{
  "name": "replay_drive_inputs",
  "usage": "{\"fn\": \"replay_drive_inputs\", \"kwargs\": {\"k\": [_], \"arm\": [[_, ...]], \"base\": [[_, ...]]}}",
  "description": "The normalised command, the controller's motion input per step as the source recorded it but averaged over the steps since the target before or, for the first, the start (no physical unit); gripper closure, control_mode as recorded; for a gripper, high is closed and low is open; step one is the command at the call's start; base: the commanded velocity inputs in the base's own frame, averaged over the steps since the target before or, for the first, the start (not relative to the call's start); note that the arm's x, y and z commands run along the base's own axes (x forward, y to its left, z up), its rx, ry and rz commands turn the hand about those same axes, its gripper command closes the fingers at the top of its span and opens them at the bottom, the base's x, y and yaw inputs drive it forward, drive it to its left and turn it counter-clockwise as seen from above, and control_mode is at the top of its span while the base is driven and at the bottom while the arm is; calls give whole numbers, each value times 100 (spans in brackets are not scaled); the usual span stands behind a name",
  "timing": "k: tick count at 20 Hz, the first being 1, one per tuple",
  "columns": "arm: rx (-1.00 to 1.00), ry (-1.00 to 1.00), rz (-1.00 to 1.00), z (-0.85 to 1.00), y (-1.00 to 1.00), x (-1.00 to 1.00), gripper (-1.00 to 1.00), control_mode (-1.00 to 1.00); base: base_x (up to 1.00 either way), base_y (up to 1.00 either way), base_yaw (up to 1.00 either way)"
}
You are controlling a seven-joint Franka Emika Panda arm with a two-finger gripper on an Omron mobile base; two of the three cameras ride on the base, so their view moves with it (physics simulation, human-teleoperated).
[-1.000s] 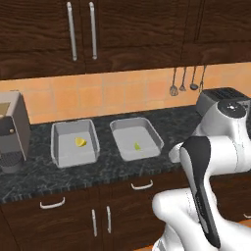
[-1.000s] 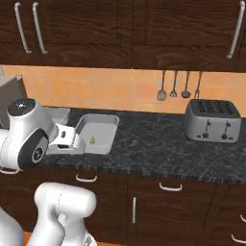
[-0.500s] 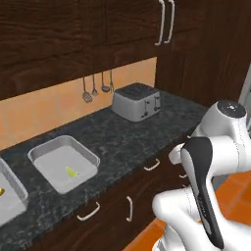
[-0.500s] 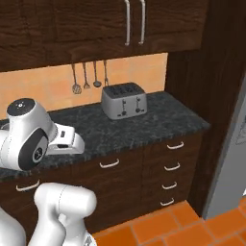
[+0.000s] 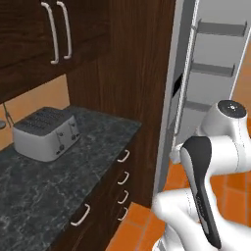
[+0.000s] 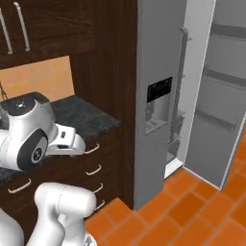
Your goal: Place one lemon wedge and one steak in each tupperware on the nearby counter, to pack two identical lunches.
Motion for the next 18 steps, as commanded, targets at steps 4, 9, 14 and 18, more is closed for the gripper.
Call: {"fn": "replay_drive_inputs", "kwargs": {"k": [4,9,14,18], "arm": [[0,0,0,0,0,0,-100,100],[0,0,0,0,0,0,-100,100],[0,0,0,0,0,0,-100,100],[0,0,0,0,0,0,-100,100]], "base": [[100,-100,-6],[100,-100,0],[100,-100,2],[91,-100,12]]}}
